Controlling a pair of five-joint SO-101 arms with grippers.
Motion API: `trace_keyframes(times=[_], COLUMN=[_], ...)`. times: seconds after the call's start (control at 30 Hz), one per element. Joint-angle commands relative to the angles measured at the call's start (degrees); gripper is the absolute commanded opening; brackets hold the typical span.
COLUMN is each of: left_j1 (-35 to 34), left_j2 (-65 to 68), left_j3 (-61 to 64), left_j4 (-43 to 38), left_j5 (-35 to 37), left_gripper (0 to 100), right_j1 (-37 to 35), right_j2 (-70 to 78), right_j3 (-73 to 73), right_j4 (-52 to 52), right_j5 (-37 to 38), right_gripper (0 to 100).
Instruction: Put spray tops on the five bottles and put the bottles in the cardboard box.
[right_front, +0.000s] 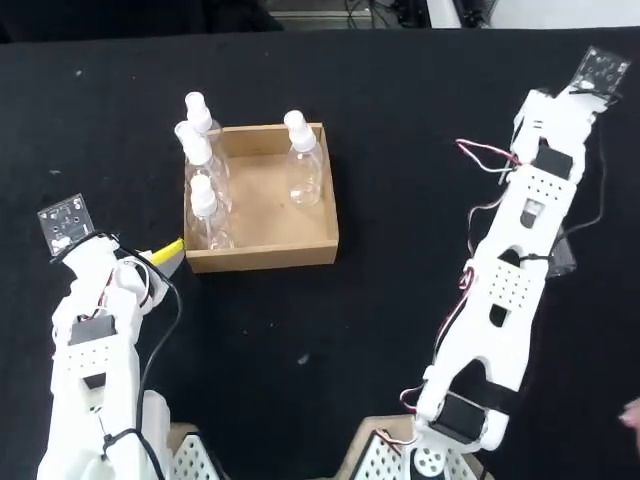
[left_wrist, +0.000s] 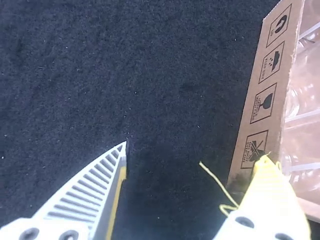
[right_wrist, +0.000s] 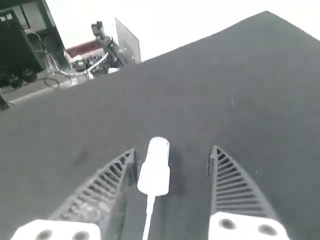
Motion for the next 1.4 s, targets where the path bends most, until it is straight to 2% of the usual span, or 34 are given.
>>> trace_keyframes(times=[0.0, 0.13, 0.37, 0.77, 0.83, 0.93, 1.0, 1.17, 1.37], left_j1=[0.9, 0.9, 0.9, 0.9, 0.8, 0.8, 0.8, 0.9, 0.9], left_j2=[-1.6, -1.6, -1.6, -1.6, -1.6, -1.6, -1.6, -1.6, -1.6], left_j3=[0.1, 0.2, 0.2, 0.2, 0.2, 0.2, 0.2, 0.1, 0.1], left_j4=[-0.5, -0.5, -0.5, -0.5, -0.5, -0.5, -0.5, -0.5, -0.5], left_j5=[-0.5, -0.5, -0.5, -0.5, -0.5, -0.5, -0.5, -0.5, -0.5], left_gripper=[29, 29, 29, 29, 29, 29, 29, 29, 29], right_j1=[0.0, -0.4, -1.9, -3.6, -3.5, -3.2, -2.8, -1.9, -2.1], right_j2=[-1.3, -1.3, -1.2, -0.8, -0.8, -0.8, -0.8, -1.5, -1.6], right_j3=[3.9, 9.6, 10.2, 10.3, 10.2, 10.2, 10.1, 6.8, -4.1], right_j4=[-5.6, -7.6, -6.9, 1.1, 2.3, 2.5, 3.5, 9.3, 23.4], right_j5=[-0.3, -0.3, 0.1, -0.3, -0.3, 0.2, 0.2, 0.0, 0.2], right_gripper=[21.4, 21.6, 21.2, 20.9, 15.9, 1.0, 2.1, 1.1, 1.1])
